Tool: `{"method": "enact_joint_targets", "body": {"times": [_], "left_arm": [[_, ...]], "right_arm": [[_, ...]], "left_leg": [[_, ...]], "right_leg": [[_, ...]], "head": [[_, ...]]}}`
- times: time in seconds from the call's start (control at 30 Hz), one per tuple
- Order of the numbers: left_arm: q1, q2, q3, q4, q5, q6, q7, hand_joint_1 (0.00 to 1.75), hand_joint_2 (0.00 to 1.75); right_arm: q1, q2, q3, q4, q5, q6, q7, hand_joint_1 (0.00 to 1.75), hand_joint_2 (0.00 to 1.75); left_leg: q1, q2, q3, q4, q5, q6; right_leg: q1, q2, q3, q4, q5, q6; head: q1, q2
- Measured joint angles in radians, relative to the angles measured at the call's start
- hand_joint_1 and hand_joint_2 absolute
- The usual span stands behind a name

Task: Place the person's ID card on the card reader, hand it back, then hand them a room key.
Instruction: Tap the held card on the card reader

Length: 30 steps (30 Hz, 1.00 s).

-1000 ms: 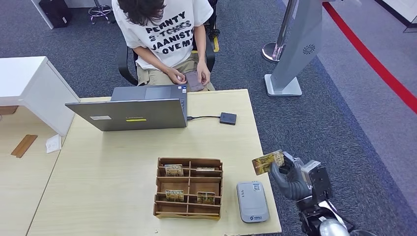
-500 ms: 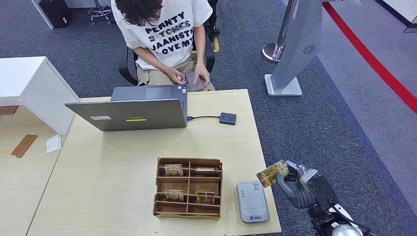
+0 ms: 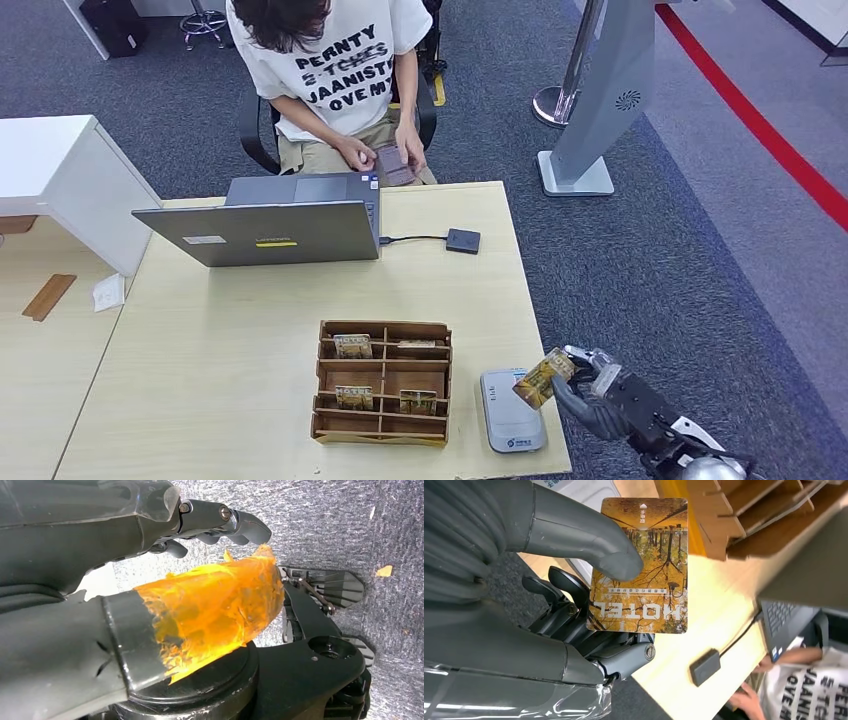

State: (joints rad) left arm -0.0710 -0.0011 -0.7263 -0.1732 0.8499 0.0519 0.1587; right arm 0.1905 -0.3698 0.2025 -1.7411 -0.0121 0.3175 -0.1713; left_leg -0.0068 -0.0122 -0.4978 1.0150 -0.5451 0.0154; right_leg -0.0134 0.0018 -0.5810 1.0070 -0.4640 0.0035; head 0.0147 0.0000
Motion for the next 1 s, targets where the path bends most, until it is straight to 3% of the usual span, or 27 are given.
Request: {"method": "enact_joint_targets", "body": {"times": [0.63, 1.0], "left_arm": [[-0.001, 0.000, -0.001, 0.000, -0.003, -0.001, 0.006, 0.00, 0.00], [-0.001, 0.000, -0.004, 0.000, 0.005, 0.001, 0.008, 0.00, 0.00]], "right_arm": [[-0.149, -0.018, 0.175, 0.105, 0.081, 0.016, 0.032, 1.75, 1.75], [-0.231, -0.019, 0.261, 0.187, 0.178, -0.054, 0.090, 1.75, 1.75]], "left_leg": [[0.000, 0.000, 0.000, 0.000, 0.000, 0.000], [0.000, 0.000, 0.000, 0.000, 0.000, 0.000]], "right_leg": [[0.000, 0.000, 0.000, 0.000, 0.000, 0.000], [0.000, 0.000, 0.000, 0.000, 0.000, 0.000]], "head": [[0.000, 0.000], [0.000, 0.000]]}}
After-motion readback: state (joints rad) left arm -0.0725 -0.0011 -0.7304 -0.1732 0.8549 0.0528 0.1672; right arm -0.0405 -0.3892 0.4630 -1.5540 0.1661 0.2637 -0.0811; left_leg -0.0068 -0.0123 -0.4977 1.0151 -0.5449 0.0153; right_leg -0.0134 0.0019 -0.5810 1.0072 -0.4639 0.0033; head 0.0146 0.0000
